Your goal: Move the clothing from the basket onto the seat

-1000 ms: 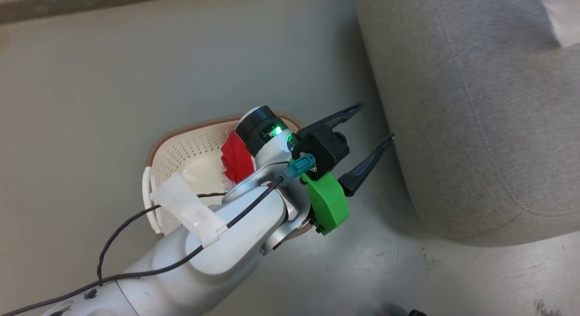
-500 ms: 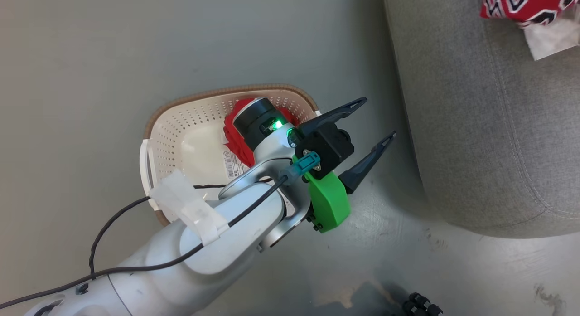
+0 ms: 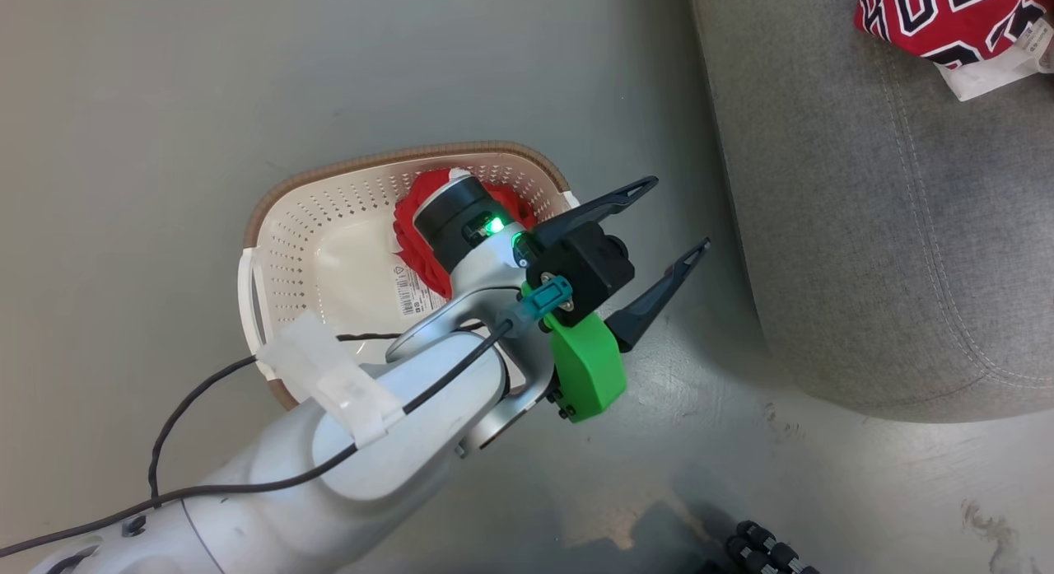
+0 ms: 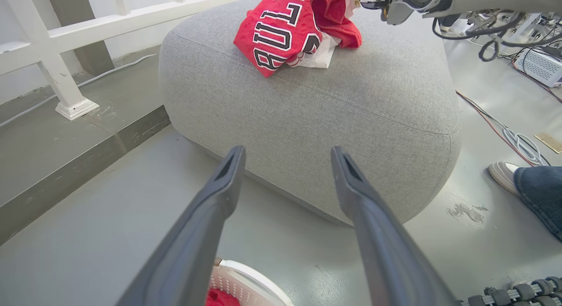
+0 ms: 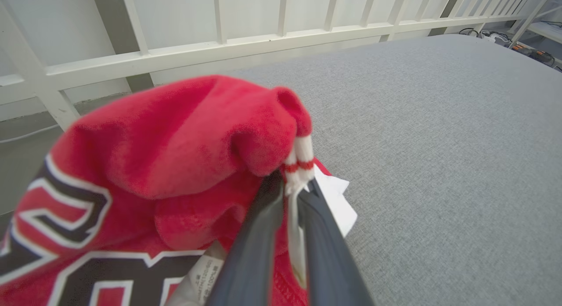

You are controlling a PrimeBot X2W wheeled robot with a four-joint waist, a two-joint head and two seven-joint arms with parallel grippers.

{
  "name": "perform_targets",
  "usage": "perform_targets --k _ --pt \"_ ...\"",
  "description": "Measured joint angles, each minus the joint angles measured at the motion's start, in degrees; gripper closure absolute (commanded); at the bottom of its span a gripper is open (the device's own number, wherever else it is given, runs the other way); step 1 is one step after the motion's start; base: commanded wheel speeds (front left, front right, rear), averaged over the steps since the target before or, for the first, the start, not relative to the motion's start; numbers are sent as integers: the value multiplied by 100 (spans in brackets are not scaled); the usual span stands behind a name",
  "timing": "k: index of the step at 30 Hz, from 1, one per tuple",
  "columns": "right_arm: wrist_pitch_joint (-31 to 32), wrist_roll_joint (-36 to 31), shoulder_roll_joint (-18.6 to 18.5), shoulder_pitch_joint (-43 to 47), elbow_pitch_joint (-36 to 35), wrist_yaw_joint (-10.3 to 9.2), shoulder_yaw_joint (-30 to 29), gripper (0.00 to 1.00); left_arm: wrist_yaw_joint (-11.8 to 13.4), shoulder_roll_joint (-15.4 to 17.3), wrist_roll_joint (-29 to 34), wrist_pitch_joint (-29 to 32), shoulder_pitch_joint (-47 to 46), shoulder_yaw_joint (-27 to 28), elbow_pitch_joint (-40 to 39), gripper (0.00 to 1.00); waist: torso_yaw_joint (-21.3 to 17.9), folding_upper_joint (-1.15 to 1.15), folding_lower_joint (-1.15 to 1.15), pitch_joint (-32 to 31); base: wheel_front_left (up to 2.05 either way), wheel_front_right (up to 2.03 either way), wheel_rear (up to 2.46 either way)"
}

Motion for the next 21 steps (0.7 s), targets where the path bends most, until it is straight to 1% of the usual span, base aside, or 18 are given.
perform_targets --k 1,2,3,6,12,17,21 --pt "0 -3 11 0 29 0 0 51 0 13 0 1 0 3 -10 0 -3 0 0 5 0 0 0" --pt "0 -3 19 0 55 0 0 6 0 25 0 1 0 9 -15 0 -8 0 0 10 0 0 0" --pt "-1 -5 29 0 71 0 3 0 1 41 0 1 0 23 -20 0 -16 0 0 13 0 0 0" --pt "-20 -60 143 -1 100 0 81 0 55 156 0 1 0 100 -55 0 -98 0 0 16 0 0 0" --pt "-36 -147 213 15 130 25 202 0 58 181 0 -7 1 163 -94 0 -252 0 0 -6 0 0 0" --pt "-52 -196 370 196 118 187 290 0 143 286 -1 -64 2 245 -111 0 -464 0 0 -50 0 0 0" --pt "-52 -200 330 335 -158 270 212 0 157 377 -36 -155 13 355 -84 0 -649 0 0 -127 0 0 0"
